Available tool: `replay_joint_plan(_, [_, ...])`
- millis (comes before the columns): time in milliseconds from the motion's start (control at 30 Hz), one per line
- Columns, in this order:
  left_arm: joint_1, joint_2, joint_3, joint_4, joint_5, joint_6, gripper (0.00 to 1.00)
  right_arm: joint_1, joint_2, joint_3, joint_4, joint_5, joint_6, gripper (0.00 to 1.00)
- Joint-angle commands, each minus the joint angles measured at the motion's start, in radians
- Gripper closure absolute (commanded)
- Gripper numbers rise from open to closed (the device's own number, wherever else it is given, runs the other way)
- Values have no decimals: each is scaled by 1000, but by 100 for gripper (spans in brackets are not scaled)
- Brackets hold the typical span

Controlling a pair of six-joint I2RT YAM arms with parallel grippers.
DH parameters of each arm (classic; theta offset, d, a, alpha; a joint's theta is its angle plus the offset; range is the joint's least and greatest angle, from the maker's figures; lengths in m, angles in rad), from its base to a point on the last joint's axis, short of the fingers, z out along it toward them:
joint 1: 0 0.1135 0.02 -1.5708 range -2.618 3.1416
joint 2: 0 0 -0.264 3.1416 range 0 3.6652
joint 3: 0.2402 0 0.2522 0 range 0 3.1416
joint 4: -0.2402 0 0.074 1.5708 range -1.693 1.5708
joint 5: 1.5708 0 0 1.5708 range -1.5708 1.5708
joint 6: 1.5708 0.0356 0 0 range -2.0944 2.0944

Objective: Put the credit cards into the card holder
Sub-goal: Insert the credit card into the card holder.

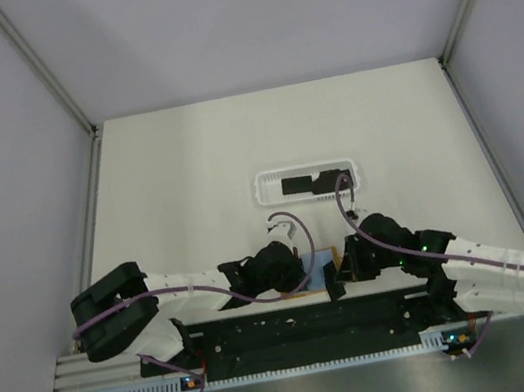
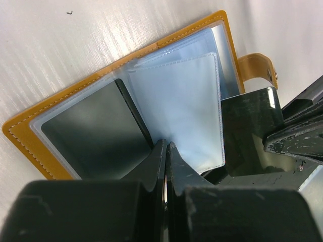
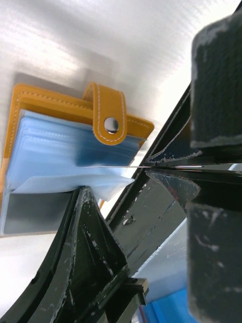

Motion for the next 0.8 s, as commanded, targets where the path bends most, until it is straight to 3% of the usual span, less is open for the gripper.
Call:
replay_joint_plan(0, [3,30,-17,-87,-6,5,100,8,34,7,126,-15,4,100])
replay_joint_plan(233, [3,-20,-6,-118,-7,8,100,8,48,15,192,-27,4,100])
replay_joint_plan(533, [1,-309,86,-297,-67,25,100,8,126,16,318,-95,17,100])
replay_joint_plan(767, [6,-470,61,-395,-165,14,100,9,216,53,450,-136,33,100])
